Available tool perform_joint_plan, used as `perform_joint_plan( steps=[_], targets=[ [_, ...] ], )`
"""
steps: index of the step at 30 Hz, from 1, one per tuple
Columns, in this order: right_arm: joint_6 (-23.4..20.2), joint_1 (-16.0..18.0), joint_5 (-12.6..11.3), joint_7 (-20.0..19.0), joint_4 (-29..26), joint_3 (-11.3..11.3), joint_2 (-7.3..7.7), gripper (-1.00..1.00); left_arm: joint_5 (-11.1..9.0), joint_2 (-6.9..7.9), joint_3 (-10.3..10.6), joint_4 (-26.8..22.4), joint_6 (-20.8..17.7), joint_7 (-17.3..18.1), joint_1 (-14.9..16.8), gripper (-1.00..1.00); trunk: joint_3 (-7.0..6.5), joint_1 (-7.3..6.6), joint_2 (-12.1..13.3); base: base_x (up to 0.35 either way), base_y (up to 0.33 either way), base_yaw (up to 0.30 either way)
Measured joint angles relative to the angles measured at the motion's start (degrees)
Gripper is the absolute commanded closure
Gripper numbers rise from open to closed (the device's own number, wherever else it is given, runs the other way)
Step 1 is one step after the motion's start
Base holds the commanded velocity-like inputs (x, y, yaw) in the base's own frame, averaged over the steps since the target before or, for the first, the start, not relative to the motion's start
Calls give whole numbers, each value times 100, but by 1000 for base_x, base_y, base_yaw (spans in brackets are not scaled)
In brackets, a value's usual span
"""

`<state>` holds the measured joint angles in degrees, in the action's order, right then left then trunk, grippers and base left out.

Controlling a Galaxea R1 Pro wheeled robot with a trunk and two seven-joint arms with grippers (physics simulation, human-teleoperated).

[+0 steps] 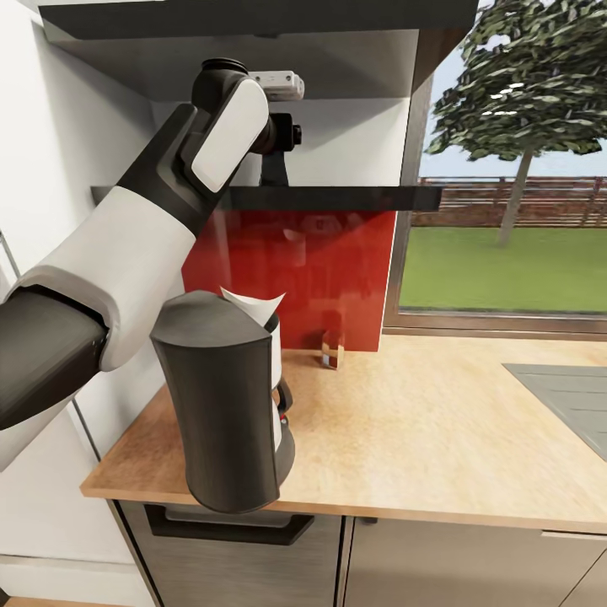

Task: Set up a coffee station on the kitchen countertop: keep the coffee maker on the countertop, move the bottle of coffee from the kitchen shelf to the counter next to the coffee maker, place a paper coffee filter on top of the coffee maker, put the saucer next to the coffee maker with the coffee cup on the saucer, and place the electric kettle next to the coffee maker.

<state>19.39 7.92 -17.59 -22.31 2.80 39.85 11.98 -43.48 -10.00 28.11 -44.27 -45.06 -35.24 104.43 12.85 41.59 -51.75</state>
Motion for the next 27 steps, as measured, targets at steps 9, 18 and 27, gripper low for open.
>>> perform_joint_plan(
  steps=[9,18,27],
  targets=[
    [0,0,0,0,0,0,0,-100,0,0,-1,14,0,0,0,-100,-162,-198,361,0,0,0],
    [0,1,0,0,0,0,0,-100,0,0,-1,180,-2,4,0,-100,-324,-396,723,0,0,0],
    [0,1,0,0,0,0,0,-100,-1,0,-1,187,5,1,0,-100,-361,-440,805,0,0,0]
  ],
)
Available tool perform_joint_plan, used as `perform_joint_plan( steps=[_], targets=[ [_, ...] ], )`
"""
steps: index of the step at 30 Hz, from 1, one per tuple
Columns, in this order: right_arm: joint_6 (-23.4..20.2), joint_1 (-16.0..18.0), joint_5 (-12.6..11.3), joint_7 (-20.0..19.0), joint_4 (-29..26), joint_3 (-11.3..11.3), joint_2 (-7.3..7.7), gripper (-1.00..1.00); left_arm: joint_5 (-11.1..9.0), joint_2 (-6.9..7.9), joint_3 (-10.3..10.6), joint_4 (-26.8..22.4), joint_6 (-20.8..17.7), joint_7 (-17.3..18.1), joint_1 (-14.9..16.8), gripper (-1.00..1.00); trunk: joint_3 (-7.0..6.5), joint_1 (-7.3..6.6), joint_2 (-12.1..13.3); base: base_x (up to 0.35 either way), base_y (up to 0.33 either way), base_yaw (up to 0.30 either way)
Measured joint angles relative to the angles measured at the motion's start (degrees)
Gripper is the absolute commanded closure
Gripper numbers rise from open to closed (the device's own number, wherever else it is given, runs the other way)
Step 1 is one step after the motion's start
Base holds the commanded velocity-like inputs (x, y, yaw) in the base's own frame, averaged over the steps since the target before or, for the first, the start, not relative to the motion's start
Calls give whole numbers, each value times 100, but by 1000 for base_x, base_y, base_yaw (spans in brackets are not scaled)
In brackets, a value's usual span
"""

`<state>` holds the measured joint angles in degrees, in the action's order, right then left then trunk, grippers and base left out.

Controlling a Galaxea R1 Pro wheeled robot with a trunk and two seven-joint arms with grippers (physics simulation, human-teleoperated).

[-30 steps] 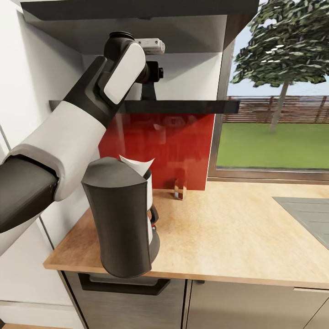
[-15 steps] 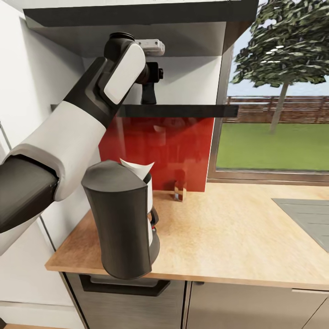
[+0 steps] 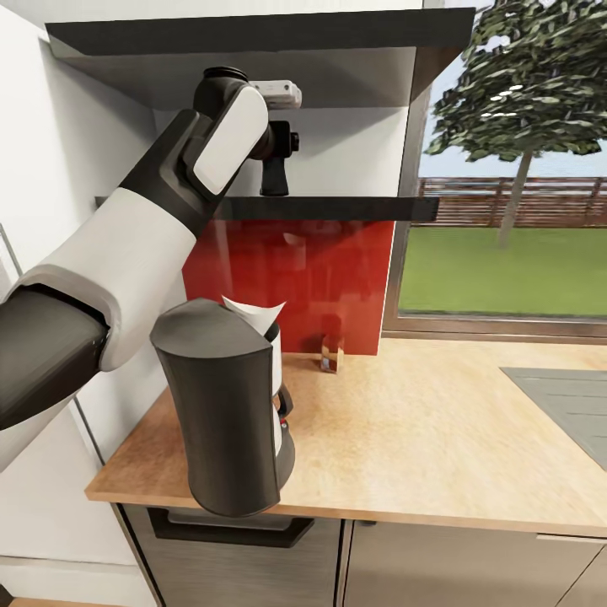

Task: Set up a coffee station on the kitchen countertop: keep the coffee maker on the countertop, move the bottle of coffee from the kitchen shelf to the counter next to the coffee maker, place a paper coffee filter on top of the coffee maker, put the saucer next to the coffee maker with the coffee cup on the saucer, and place the electric kettle next to the coffee maker.

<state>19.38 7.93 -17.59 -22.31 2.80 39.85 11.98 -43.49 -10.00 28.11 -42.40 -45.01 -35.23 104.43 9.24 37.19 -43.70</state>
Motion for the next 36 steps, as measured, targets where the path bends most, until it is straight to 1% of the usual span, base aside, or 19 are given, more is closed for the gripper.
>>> perform_joint_plan(
  steps=[10,25,30,31,34,35,36],
  targets=[
    [0,-1,-1,0,0,1,0,-100,-4,0,0,-4,5,5,0,-100,0,-1,0,105,-2,0],
    [1,-1,8,0,0,1,-7,-100,-1,0,-1,-4,4,7,0,-100,0,-2,0,95,-53,0],
    [3,-98,33,0,0,10,-13,-100,-4,0,0,-4,5,5,0,-100,0,-1,0,74,-22,0],
    [7,-178,43,18,-4,16,-15,-100,-3,0,-1,-4,5,3,0,-100,0,-1,0,47,-5,0],
    [6,-210,45,92,-7,11,-20,-100,0,0,0,-4,2,7,0,-100,0,-1,0,125,-3,0],
    [4,-230,82,164,-7,16,-22,-100,0,0,0,-4,2,6,0,-100,0,-2,0,157,-1,0],
    [4,-260,180,250,-6,20,-27,-100,0,0,0,-4,3,5,0,-100,0,-2,0,100,-1,0]
  ],
)
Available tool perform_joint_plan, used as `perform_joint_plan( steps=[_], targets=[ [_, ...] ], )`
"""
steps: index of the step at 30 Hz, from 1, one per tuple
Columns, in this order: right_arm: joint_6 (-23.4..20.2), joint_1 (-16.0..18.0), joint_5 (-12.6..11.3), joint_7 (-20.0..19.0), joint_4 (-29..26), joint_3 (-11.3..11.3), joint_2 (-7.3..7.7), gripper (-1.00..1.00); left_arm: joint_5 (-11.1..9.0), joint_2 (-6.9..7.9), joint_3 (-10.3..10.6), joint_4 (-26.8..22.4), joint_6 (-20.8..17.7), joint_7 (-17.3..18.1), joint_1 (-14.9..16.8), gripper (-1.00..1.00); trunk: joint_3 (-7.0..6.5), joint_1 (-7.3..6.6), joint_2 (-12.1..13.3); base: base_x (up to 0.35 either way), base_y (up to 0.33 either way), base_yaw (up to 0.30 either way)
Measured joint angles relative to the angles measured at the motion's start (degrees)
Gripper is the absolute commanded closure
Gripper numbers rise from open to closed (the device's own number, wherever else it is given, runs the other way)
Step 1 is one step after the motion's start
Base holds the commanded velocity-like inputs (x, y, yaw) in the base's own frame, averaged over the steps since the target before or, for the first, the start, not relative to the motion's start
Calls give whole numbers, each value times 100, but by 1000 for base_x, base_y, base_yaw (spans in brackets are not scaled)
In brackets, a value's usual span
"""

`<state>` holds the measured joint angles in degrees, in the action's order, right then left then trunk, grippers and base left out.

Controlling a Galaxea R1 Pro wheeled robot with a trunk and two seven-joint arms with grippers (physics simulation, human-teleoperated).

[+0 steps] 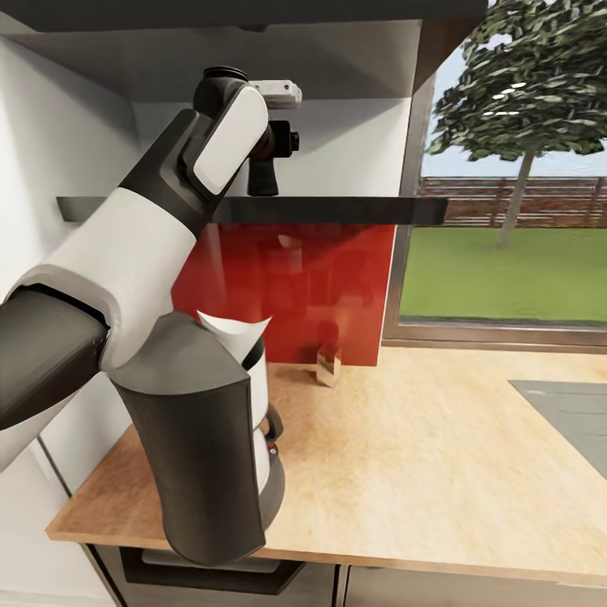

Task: Set up a coffee station on the kitchen countertop: keep the coffee maker on the countertop, move the bottle of coffee from the kitchen shelf to the counter next to the coffee maker, place a paper coffee filter on top of the coffee maker, put the saucer next to the coffee maker with the coffee cup on the saucer, and place the electric kettle next to the coffee maker.

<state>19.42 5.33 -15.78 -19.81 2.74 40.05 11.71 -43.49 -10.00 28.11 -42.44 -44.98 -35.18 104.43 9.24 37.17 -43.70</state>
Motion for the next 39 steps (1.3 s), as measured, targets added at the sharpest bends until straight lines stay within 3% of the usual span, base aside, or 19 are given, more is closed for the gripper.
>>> perform_joint_plan(
  steps=[8,11,25,32,39],
  targets=[
    [-3,-164,952,450,6,-7,-60,-100,0,0,0,0,1,-5,0,-100,0,1,0,60,0,0],
    [-5,-179,1080,527,7,-6,-74,-100,0,0,0,0,1,-5,0,-100,0,0,0,175,0,0],
    [-7,-189,1164,579,7,-5,-81,-100,5,0,0,-23,1,-31,0,-100,0,2,0,39,0,0],
    [-7,-190,1166,579,7,-5,-80,-100,8,0,7,-66,-8,-540,0,-100,0,2,0,0,0,0],
    [-5,-190,1166,580,7,-4,-80,-100,6,0,8,-65,-14,-646,0,-100,0,1,0,26,0,0]
  ],
)
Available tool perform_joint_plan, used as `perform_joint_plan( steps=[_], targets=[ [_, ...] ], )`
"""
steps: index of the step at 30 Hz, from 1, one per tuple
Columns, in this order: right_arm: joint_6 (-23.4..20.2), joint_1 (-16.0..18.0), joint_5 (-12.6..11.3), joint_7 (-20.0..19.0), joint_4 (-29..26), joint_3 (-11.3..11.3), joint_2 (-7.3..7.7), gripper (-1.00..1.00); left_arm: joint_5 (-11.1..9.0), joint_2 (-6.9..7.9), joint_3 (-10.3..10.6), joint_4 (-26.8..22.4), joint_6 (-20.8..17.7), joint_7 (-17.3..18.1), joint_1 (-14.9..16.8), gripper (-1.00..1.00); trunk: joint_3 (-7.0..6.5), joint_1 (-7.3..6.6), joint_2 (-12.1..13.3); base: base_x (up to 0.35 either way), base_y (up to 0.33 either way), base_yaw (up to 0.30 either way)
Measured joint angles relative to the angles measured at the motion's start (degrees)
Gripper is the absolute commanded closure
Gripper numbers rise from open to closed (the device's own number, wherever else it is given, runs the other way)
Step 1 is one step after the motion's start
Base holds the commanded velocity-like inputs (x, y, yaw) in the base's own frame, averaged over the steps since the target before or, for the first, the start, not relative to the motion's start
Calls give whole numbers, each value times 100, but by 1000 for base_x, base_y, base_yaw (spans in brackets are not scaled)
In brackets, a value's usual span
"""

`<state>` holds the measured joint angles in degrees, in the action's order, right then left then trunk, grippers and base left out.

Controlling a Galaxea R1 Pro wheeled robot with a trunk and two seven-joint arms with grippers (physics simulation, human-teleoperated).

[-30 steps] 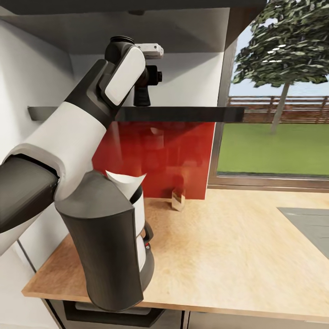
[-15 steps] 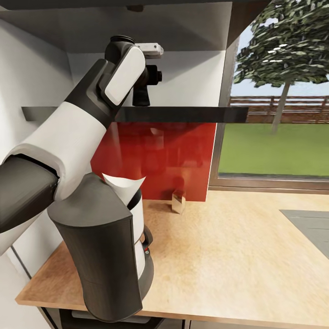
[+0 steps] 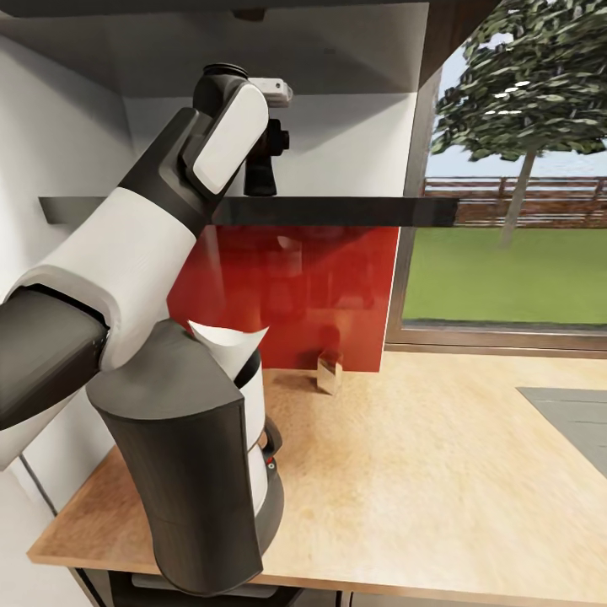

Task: Set up a coffee station on the kitchen countertop: keep the coffee maker on the countertop, move the bottle of coffee from the kitchen shelf to the counter next to the coffee maker, place a paper coffee filter on top of the coffee maker, put the saucer next to the coffee maker with the coffee cup on the saucer, and place the electric kettle next to the coffee maker.

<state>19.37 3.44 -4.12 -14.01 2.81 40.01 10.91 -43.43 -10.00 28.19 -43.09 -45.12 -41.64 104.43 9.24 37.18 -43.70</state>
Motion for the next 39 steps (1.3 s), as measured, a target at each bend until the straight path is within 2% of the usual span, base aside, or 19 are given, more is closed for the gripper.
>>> perform_joint_plan(
  steps=[39],
  targets=[
    [-1,0,0,-1,0,0,0,-100,0,0,3,-23,-3,-17,0,-100,0,0,0,68,0,0]
  ],
)
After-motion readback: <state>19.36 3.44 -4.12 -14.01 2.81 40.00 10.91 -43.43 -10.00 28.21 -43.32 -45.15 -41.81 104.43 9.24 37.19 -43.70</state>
